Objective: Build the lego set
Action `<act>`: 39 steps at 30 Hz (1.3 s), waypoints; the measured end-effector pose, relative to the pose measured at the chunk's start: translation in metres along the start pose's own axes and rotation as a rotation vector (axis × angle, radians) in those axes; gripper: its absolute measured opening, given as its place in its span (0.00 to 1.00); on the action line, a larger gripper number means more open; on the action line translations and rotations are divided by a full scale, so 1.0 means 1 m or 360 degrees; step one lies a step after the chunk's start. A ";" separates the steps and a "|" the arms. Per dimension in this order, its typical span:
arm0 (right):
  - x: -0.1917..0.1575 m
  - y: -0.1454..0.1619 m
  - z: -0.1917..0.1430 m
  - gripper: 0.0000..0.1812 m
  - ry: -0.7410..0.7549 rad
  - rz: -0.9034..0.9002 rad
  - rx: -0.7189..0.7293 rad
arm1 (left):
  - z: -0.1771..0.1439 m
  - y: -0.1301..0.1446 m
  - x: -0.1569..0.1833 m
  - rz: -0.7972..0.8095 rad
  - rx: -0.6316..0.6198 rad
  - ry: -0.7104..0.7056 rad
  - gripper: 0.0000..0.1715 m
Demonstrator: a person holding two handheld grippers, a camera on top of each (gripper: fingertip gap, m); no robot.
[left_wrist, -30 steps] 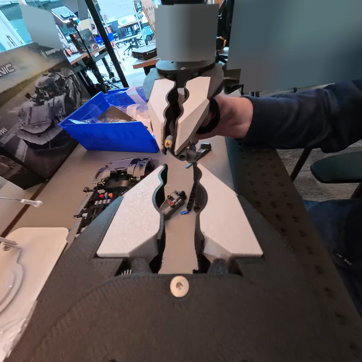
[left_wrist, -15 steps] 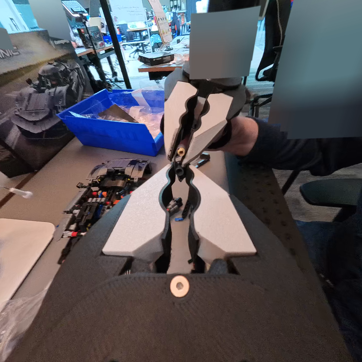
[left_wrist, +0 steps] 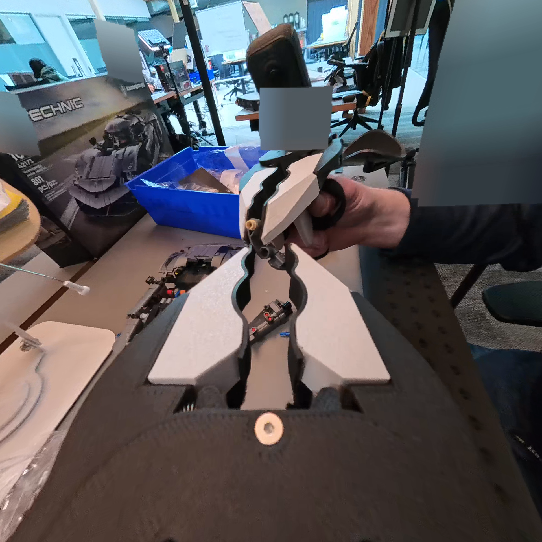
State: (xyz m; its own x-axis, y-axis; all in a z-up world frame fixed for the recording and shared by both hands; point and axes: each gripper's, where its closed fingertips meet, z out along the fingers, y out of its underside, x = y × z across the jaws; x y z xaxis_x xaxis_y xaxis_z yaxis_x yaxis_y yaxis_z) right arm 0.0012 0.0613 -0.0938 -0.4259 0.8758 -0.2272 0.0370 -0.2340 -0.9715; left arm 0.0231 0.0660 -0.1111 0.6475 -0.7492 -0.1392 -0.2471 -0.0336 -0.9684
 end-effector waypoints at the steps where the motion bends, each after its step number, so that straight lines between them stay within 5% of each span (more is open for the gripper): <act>1: 0.000 0.000 0.001 0.03 0.0015 -0.0017 -0.0001 | -0.001 -0.001 0.000 -0.0043 0.0013 0.0013 0.10; 10: 0.005 -0.005 -0.008 0.12 0.0069 -0.0021 0.0024 | -0.008 -0.009 -0.012 -0.0194 0.0158 -0.0013 0.03; 19: -0.007 0.009 0.004 0.01 -0.0053 -0.0020 -0.0102 | -0.018 -0.026 -0.007 -0.0297 0.0363 0.0129 0.03; 35: -0.022 0.021 -0.012 0.00 -0.0064 -0.0318 -0.0336 | -0.025 -0.027 0.016 -0.0157 0.0196 0.0228 0.03; 37: -0.012 0.009 -0.042 0.00 0.0002 -0.0271 -0.0234 | -0.078 -0.058 -0.017 -0.0279 0.0551 0.0096 0.02; 39: -0.001 0.016 -0.053 0.00 0.0090 -0.0273 -0.0314 | -0.111 -0.056 -0.042 -0.0226 0.0561 -0.0129 0.02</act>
State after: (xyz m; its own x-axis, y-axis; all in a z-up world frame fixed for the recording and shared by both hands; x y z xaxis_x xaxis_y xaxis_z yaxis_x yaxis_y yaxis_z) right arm 0.0501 0.0786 -0.1127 -0.3899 0.9191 -0.0557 0.1464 0.0021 -0.9892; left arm -0.0706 0.0263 -0.0279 0.7157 -0.6985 -0.0007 0.1030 0.1065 -0.9890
